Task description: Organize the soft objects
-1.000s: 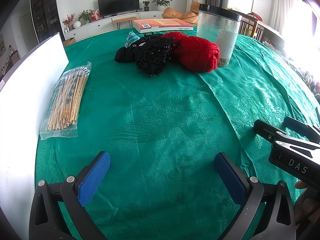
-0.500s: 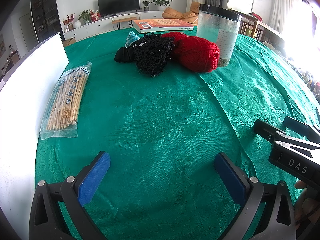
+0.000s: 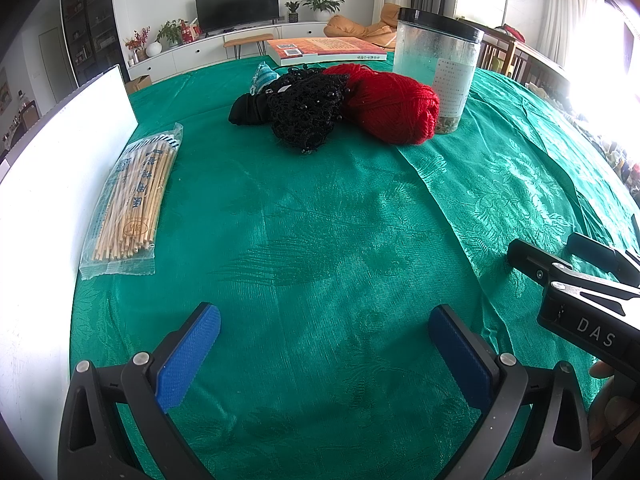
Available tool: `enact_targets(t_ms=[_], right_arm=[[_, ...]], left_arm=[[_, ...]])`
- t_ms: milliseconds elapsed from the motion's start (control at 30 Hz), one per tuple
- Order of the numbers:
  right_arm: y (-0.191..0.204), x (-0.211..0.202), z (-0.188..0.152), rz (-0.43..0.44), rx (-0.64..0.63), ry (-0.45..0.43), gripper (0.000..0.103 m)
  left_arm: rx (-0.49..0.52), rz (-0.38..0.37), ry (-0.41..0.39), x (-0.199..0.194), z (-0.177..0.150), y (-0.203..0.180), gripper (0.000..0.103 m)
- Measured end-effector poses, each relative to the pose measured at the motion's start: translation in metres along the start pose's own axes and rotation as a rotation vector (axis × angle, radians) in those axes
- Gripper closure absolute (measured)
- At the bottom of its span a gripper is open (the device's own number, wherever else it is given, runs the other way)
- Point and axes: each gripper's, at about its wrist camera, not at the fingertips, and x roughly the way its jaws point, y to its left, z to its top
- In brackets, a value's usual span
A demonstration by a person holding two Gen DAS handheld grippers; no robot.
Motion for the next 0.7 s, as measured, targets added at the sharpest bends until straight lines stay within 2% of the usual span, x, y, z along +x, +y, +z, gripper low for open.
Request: enact_targets(t_ms=[467, 533, 600, 700], right_arm=[[0.000, 0.000, 0.000, 0.000, 0.000, 0.000, 0.016], [0.000, 0.000, 0.000, 0.001, 0.000, 0.000, 0.016], [0.000, 0.000, 0.000, 0.001, 0.000, 0.000, 0.016], [0.000, 0.000, 0.000, 0.000, 0.000, 0.000, 0.016]], left_arm=[[0.002, 0.006, 0.002, 0.000, 0.002, 0.001, 0.000], [0.011, 0.009, 0.032, -0.003, 0.006, 0.001, 0.000], [0.006, -0.008, -0.021, -0.020, 0.017, 0.004, 0.000], [0.005, 0.067, -0.105, -0.038, 0.051, 0.014, 0.000]])
